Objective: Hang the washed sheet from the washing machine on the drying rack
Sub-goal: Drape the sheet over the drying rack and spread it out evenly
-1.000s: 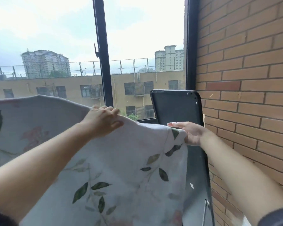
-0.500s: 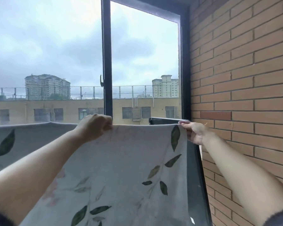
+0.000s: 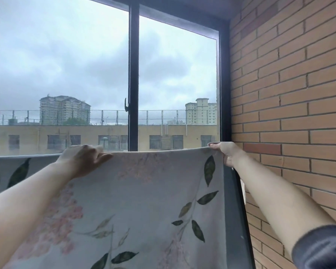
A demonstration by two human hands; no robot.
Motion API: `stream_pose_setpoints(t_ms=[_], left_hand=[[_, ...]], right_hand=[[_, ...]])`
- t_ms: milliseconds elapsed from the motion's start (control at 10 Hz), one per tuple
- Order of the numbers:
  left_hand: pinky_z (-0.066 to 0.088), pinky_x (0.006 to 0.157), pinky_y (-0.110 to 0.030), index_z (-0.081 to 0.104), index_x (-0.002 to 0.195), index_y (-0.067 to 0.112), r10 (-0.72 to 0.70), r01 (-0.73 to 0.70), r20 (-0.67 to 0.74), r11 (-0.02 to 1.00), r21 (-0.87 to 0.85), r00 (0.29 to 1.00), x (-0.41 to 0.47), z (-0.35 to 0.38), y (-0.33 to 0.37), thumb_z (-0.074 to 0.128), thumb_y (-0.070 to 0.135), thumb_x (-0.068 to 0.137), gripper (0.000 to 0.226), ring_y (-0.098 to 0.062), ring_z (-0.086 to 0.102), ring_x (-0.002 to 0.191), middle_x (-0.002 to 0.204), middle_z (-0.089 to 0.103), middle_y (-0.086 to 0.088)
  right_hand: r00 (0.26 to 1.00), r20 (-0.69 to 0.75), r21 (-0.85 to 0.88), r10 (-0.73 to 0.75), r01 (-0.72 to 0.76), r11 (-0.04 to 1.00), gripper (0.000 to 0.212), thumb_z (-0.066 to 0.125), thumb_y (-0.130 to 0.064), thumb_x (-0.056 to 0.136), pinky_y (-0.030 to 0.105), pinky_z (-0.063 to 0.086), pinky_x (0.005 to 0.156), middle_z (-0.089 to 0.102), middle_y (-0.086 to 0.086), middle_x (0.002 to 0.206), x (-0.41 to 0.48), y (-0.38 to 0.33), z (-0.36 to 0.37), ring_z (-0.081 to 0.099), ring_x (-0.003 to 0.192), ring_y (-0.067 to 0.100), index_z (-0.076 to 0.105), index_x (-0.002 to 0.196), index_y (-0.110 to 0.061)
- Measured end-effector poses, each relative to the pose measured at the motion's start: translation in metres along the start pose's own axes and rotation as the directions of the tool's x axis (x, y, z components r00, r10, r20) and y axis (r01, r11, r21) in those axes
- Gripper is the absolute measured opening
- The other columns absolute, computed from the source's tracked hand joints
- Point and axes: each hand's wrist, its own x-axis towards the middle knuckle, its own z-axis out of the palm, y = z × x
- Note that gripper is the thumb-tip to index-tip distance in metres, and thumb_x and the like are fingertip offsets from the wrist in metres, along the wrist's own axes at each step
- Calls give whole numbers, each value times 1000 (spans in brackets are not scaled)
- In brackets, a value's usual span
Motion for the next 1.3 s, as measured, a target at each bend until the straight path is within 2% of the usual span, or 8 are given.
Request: stream_pose_setpoints(t_ms=[200, 300, 700, 800, 900, 1000, 1100, 1300], left_hand=[[44, 71, -33, 64, 102, 26, -143, 143, -35, 990, 18, 989, -16, -15, -24, 7, 64, 88, 71, -27, 65, 91, 97, 70, -8], [43, 70, -32, 66, 106, 29, -185, 188, -38, 976, 108, 982, -22, -22, -17, 6, 58, 92, 68, -26, 65, 88, 95, 71, -9], [42, 61, -28, 46, 56, 19, -214, 222, -103, 971, 84, 971, -24, -23, -7, 14, 50, 97, 61, -19, 54, 57, 55, 51, 0], [46, 63, -28, 48, 57, 18, -198, 205, -100, 976, 68, 975, -24, -24, -8, 15, 49, 98, 61, -17, 53, 53, 52, 51, 0], [48, 68, -30, 47, 58, 20, -202, 206, -82, 977, 50, 976, -26, -25, -14, 15, 49, 98, 59, -19, 54, 58, 56, 51, 1], [45, 68, -30, 52, 63, 20, -194, 198, -82, 979, 49, 978, -28, -27, -19, 14, 50, 98, 60, -21, 57, 64, 60, 54, 0], [42, 69, -31, 63, 78, 20, -187, 191, -82, 980, 48, 979, -28, -28, -16, 15, 49, 99, 60, -24, 60, 74, 76, 66, -7], [41, 72, -32, 69, 104, 22, -187, 190, -35, 978, 81, 982, -25, -29, -8, 14, 48, 100, 61, -27, 63, 91, 99, 70, -10]], right_hand=[[998, -66, -50, -23, 20, 999, 23, 53, -4, 91, 46, 51, 85, 67, 15, 91, 21, 1, 6, 60, 87, 31, 70, 76, -10], [994, -83, -162, -73, 58, 985, 24, 53, -5, 92, 38, 49, 75, 66, 14, 91, 27, 7, 8, 59, 85, 27, 69, 75, -10], [966, -107, -296, -235, 195, 935, 29, 46, -13, 99, 25, 40, 55, 59, 6, 78, 43, 7, 3, 48, 61, 15, 65, 78, -11], [929, -112, -559, -353, 235, 795, 25, 49, -17, 96, 26, 39, 62, 64, 9, 88, 44, 10, 3, 55, 75, 22, 70, 84, -13], [906, 14, -820, -422, 252, 514, 23, 46, -20, 95, 27, 41, 71, 67, 2, 76, 35, 21, 6, 61, 86, 25, 66, 84, -19], [931, 85, -915, -355, 214, 342, 26, 42, -16, 92, 29, 45, 72, 63, -6, 61, 24, 43, 12, 62, 81, 22, 58, 73, -22], [951, 76, -960, -301, 152, 236, 22, 42, -13, 88, 28, 41, 69, 66, -1, 84, 16, 63, 26, 58, 83, 23, 59, 80, -24], [952, 213, -877, -222, 286, 386, 35, 41, -19, 95, 30, 45, 88, 60, 10, 124, 11, 75, 80, 56, 105, 25, 51, 128, -19]])
